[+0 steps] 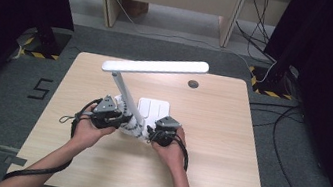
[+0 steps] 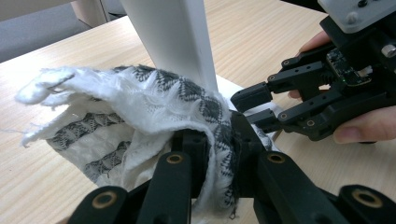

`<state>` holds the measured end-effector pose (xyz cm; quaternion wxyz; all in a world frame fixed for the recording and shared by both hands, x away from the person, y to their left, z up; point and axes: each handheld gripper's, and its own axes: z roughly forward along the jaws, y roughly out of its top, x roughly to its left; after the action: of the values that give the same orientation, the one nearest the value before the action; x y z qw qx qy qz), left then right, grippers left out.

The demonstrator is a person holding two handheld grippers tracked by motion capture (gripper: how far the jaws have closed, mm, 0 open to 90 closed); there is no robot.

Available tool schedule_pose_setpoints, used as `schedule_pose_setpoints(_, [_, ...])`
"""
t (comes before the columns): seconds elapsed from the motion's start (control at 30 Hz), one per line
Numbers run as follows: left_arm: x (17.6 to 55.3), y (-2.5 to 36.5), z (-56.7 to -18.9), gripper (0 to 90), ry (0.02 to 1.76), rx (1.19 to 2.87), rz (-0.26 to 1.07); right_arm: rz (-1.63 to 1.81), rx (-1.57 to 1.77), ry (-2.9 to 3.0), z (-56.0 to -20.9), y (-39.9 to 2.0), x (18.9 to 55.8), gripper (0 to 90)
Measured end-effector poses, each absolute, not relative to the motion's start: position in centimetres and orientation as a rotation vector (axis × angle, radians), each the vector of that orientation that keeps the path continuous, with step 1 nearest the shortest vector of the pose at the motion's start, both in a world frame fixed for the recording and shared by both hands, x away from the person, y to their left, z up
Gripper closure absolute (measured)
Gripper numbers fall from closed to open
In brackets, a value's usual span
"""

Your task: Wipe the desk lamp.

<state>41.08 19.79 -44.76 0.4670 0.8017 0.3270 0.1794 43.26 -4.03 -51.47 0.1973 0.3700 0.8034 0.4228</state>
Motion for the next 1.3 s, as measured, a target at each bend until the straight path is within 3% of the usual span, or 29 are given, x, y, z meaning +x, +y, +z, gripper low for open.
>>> schedule_pose_setpoints(1.3, [41.1,18.7,-47.5,79.6,0.808,2.01,0.399,1.187,1.032,2.249,-51.5,-4.0,43.4,60.3])
